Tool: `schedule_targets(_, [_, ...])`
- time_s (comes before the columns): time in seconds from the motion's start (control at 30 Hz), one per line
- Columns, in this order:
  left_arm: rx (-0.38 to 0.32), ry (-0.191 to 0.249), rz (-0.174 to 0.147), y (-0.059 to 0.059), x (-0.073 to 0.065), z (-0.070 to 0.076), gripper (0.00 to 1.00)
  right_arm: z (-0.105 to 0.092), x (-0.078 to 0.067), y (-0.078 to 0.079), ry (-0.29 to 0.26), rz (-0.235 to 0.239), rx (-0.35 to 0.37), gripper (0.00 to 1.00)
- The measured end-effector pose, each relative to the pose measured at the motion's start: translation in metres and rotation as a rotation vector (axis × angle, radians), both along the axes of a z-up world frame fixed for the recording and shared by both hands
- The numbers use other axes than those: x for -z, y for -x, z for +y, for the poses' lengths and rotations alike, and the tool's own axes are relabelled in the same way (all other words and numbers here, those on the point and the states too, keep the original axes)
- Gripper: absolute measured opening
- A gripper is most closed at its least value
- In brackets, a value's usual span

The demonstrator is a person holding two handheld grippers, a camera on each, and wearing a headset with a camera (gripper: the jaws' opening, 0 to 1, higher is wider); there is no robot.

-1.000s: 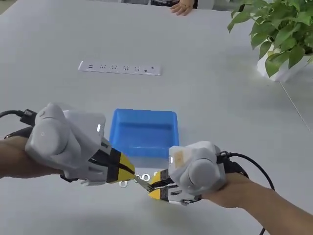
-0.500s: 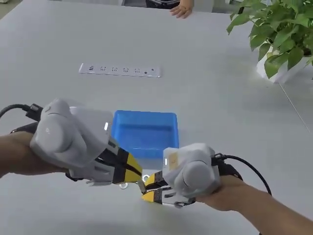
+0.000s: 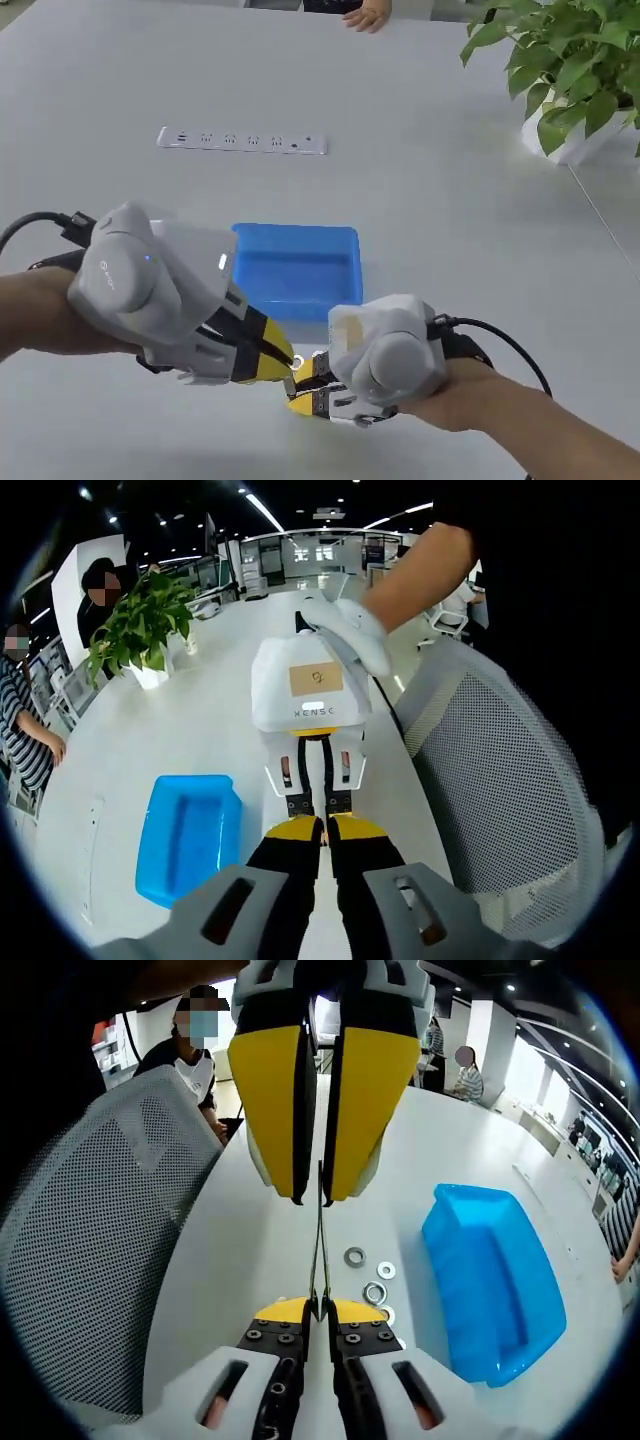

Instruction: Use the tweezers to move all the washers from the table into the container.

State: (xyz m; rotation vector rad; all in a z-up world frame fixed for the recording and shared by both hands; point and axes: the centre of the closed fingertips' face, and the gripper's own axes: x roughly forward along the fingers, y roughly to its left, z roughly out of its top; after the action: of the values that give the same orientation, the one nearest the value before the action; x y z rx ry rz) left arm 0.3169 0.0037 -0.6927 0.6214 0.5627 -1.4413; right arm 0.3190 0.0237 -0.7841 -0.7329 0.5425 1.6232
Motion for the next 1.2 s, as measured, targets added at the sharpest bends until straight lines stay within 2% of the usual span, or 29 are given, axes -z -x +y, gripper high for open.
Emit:
schedule_targets(0.3, [0.015,-0.032,-0.009,0.0,0.009,0.002,0.06,0.0,0.0,0.001,-0.002,0.0,-0.004,0.09])
schedule_targets(0.53, [0.016,-0.029,-0.012,0.0,0.008,0.001,0.06,-0.001,-0.001,0.001,-0.004,0.015,0.006,0.11])
schedule_targets(1.2, [0.006,-0.051,-0.024,-0.002,0.003,0.01,0.06,0.012,-0.004,0.0,-0.024,-0.001,-0.011,0.12])
